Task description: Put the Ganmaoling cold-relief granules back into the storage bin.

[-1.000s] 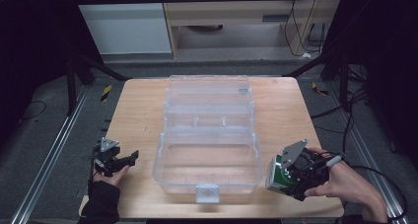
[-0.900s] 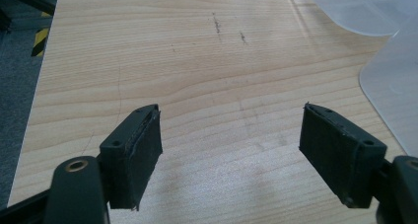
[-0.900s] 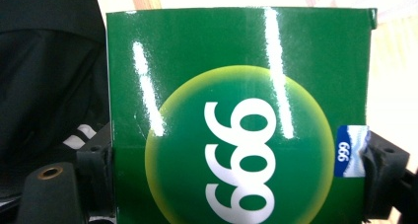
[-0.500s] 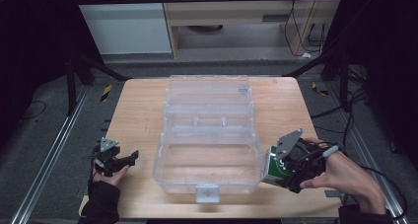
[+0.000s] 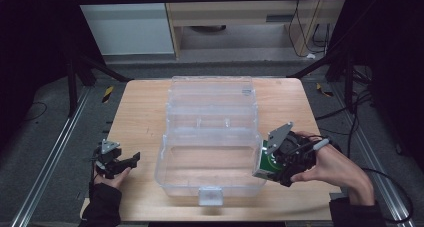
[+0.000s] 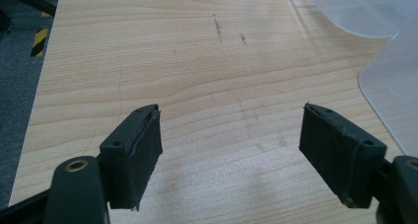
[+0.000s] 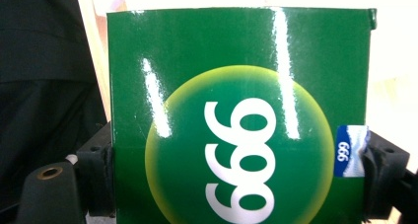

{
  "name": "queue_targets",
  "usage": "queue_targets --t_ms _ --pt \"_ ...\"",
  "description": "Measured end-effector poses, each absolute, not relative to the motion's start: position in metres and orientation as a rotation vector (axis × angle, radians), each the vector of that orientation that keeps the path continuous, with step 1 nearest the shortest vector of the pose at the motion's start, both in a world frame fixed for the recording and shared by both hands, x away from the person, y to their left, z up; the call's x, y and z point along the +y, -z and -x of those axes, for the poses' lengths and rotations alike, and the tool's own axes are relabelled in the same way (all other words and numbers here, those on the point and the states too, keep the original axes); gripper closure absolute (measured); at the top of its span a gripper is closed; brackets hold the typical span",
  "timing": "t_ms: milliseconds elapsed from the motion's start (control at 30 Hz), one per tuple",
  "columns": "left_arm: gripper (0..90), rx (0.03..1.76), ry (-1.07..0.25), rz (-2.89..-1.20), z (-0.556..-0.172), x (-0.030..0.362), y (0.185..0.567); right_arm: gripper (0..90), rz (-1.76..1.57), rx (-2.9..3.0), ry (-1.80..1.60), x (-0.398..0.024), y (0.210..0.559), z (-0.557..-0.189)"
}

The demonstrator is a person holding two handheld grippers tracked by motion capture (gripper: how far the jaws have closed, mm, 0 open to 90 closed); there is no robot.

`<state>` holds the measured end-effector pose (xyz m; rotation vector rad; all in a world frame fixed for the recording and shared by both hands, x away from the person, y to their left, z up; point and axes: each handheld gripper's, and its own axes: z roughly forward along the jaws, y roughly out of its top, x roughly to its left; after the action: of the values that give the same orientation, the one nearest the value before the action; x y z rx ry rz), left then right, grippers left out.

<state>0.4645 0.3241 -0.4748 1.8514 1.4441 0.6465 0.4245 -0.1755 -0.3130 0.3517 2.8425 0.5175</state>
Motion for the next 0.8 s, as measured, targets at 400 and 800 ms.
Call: queue_targets --t_ms 400,800 --pt "23.5 1.445 -0.648 -1.85 -0.464 0.325 0.474 16.0 -0.328 2.842 -0.541 -0.155 0.312 -0.433" --pt "23.4 1.445 -0.648 -1.847 -0.465 0.325 0.474 15.9 -0.309 2.842 -0.567 -0.138 0.32 -0.441"
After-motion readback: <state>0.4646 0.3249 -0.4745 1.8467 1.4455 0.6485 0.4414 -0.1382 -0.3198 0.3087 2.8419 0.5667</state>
